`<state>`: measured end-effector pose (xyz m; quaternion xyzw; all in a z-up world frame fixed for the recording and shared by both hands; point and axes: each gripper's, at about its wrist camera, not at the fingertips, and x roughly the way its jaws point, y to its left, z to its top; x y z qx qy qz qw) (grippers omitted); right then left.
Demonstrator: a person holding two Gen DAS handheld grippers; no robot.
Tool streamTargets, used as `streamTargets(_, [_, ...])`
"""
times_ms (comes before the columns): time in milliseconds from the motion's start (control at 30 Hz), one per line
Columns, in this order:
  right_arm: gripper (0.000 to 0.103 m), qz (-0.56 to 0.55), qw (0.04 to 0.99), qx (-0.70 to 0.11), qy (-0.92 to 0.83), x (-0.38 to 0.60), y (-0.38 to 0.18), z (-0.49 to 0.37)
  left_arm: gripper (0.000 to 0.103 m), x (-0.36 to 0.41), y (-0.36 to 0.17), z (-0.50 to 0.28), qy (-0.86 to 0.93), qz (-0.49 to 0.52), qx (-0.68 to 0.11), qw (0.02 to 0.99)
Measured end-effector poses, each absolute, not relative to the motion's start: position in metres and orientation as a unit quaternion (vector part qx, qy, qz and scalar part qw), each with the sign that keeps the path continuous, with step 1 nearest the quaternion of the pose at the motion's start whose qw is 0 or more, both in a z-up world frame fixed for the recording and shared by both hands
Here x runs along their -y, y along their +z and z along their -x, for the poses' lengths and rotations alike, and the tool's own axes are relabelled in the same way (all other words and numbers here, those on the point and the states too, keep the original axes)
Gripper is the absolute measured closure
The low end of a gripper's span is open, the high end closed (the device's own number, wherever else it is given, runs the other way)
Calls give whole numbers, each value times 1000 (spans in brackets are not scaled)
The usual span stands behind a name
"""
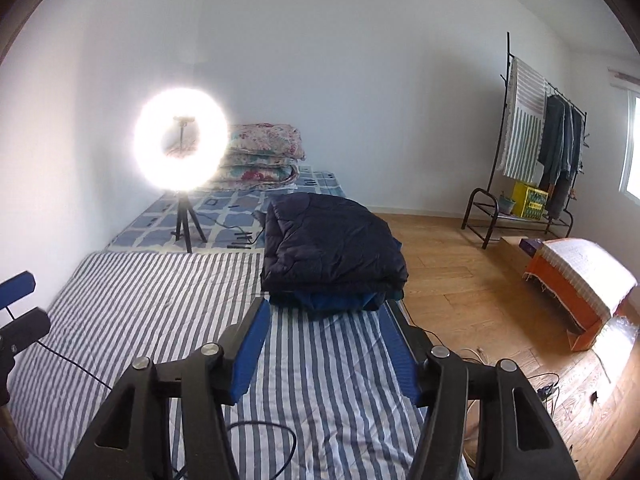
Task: Fold large clothes
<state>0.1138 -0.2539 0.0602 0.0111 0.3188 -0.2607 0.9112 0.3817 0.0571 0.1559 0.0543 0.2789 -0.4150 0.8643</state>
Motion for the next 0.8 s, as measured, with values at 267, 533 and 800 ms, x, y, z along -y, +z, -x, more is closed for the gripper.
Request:
streamTargets(267, [20,-8,914,-301,-271,237,53,-106,15,-65,147,-366,-419,-73,-277,862])
streamTargets(533, [0,-17,907,-293,-301,242,48,-96,0,-77,149,-361,-417,-61,-265,867])
streamTargets(800, [0,-23,905,-291,-308,239,44,-88,0,-73,142,-362,-405,-78,-276,868])
